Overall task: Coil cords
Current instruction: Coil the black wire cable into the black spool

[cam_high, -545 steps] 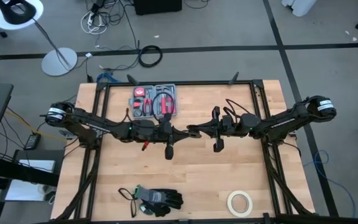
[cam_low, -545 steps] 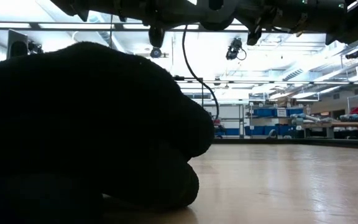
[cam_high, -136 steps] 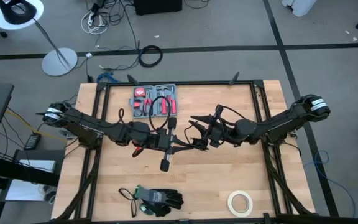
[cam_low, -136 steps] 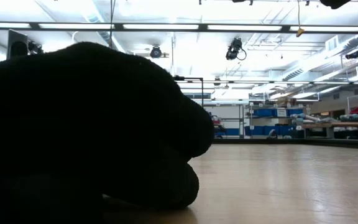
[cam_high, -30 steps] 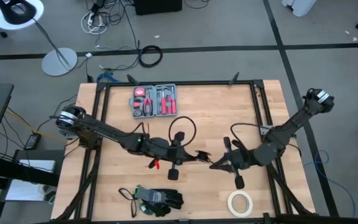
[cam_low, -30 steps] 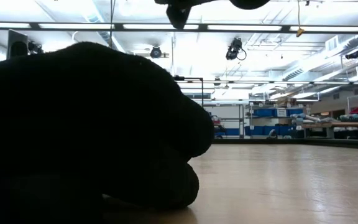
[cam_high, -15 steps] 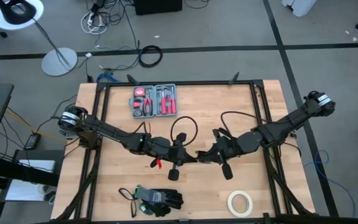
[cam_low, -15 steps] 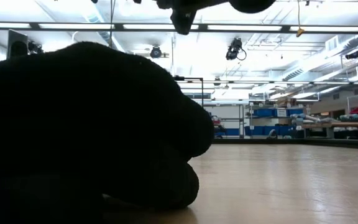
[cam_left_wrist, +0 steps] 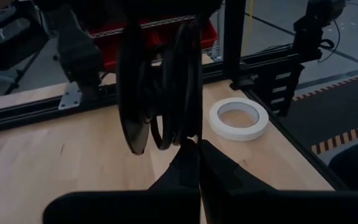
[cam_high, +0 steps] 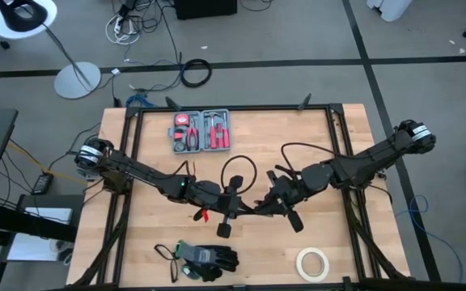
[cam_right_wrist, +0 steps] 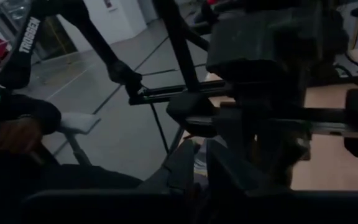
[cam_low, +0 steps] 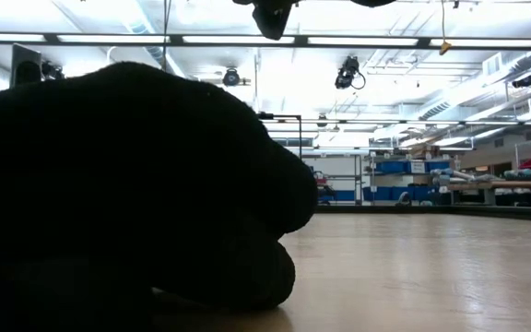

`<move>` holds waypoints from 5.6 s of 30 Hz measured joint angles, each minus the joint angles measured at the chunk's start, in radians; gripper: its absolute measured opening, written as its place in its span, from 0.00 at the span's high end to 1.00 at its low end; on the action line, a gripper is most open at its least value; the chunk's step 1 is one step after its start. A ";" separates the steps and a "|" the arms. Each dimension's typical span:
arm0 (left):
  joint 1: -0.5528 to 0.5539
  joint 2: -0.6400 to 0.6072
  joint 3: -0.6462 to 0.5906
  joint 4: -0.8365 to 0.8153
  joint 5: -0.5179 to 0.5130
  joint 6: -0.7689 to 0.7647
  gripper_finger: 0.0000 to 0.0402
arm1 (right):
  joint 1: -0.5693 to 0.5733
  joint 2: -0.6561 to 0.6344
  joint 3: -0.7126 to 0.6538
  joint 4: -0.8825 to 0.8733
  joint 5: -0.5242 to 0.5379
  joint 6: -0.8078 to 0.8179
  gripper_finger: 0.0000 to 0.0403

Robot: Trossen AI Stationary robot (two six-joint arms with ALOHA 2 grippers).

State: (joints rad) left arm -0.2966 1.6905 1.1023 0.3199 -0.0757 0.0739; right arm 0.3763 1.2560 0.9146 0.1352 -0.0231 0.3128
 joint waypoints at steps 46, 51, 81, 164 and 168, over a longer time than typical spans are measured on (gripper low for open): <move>0.022 0.014 0.000 0.224 0.150 0.102 1.00 | -0.217 0.003 0.000 0.102 -0.360 -0.301 0.90; 0.031 0.014 0.000 0.238 0.151 0.044 1.00 | -0.218 0.003 0.000 0.095 -0.366 -0.312 0.92; 0.020 0.012 0.001 0.262 0.203 -0.053 1.00 | -0.267 -0.017 0.043 -0.240 -0.188 -0.307 0.92; 0.008 0.013 0.001 0.588 0.125 -0.026 1.00 | 0.047 0.035 -0.111 0.383 0.566 -1.230 0.75; 0.008 0.013 0.001 0.598 0.122 -0.026 1.00 | 0.032 0.035 -0.111 0.386 0.546 -1.231 0.75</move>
State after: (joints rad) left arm -0.2882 1.7031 1.1030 0.9176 0.0463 0.0479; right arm 0.4080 1.2911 0.8040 0.5209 0.5233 -0.9180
